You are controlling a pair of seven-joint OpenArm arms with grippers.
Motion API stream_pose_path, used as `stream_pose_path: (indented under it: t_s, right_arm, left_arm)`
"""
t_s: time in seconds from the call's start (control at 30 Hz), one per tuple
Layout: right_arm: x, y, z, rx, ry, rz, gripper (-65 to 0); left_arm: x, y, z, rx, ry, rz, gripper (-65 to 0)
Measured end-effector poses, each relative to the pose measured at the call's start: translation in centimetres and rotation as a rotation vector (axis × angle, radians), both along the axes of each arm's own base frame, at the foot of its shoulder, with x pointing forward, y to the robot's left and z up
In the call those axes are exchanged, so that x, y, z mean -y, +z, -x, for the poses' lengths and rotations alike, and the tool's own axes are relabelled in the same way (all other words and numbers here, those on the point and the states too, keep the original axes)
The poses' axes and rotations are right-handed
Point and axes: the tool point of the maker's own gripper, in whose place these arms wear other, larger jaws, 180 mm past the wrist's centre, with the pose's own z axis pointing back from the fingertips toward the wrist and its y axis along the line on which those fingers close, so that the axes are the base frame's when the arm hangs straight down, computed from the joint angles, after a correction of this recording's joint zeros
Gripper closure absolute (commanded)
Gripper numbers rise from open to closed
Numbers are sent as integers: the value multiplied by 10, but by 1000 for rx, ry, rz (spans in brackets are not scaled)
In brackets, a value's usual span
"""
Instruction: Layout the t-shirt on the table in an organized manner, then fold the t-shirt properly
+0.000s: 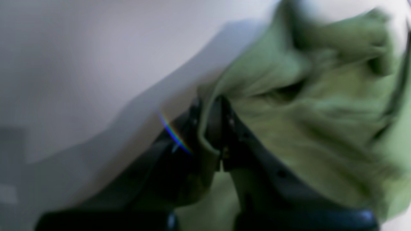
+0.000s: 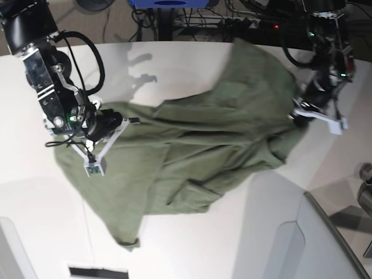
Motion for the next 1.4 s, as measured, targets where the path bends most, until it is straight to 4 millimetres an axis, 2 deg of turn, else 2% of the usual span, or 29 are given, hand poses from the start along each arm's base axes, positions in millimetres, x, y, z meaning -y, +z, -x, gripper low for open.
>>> stream_pose_path:
  t_s: [0.1, 0.17, 0.2, 0.23, 0.27, 0.33, 0.4, 0.5, 0.6, 0.63, 0.7, 0.77, 0.83, 0.9, 1.0, 1.07, 1.17, 1.2, 1.23, 1.3, 1.33, 1.4]
  right_arm:
    - [0, 0, 0, 0, 1, 0, 0]
    - [-1, -1, 1, -2, 1, -3, 0]
    - [-2, -1, 2, -4, 1, -4, 0]
    - [-1, -2, 3, -8, 2, -3, 0]
    - [-1, -2, 3, -6, 0, -3, 0]
    - [0, -5, 8, -16, 1, -1, 0]
    - [5, -6, 9, -22, 2, 11, 0]
    - [19, -9, 13, -25, 3, 48, 0]
    - [20, -9, 11, -13, -3, 46, 0]
    - [17, -8, 10, -11, -1, 37, 0]
    - [16, -10, 13, -14, 2, 34, 0]
    - [21, -14, 19, -31, -15, 34, 0]
    - [40, -20, 27, -59, -88, 33, 0]
    - [58, -22, 30, -68, -180, 8, 0]
    - [86, -16, 24, -3, -243, 22, 0]
    - [89, -18, 28, -4, -251, 32, 0]
    - [83, -23, 33, -26, -248, 12, 0]
    - [82, -24, 33, -29, -251, 8, 0]
    - [81, -23, 33, -26, -251, 8, 0]
    - [84, -22, 31, -16, -251, 15, 0]
    - [86, -23, 31, -16, -254, 20, 0]
    - [96, -27, 32, -17, -281, 46, 0]
  left_arm:
    - [-29, 57, -1, 62, 53, -76, 0]
    - [-24, 100, -9, 120, 63, -122, 0]
    - [-8, 120, -18, 166, 34, -123, 0]
    - [16, 132, -29, 199, -27, -103, 0]
    - [42, 136, -43, 215, -79, -72, 0]
    - [100, 123, -69, 177, -177, 16, 0]
    - [150, 103, -83, 122, -237, 37, 0]
    - [251, 83, -87, 62, -443, -28, 0]
    - [349, 101, -96, 180, -612, -79, 0]
    - [376, 106, -99, 225, -643, -106, 0]
    - [416, 88, -98, 243, -737, -166, 0]
    - [433, 56, -95, 216, -782, -201, 0]
    - [431, 26, -103, 179, -729, -197, 0]
    - [454, 10, -107, 141, -789, -114, 0]
    - [486, 29, -119, 287, -858, -135, 0]
    - [497, 33, -117, 328, -938, -168, 0]
    - [497, 32, -115, 349, -980, -164, 0]
    - [497, 31, -115, 349, -983, -163, -56]
    - [497, 32, -115, 350, -983, -162, -155]
    - [500, 34, -115, 357, -985, -161, -286]
    - [499, 35, -116, 356, -980, -165, -308]
    - [491, 31, -119, 353, -977, -196, -309]
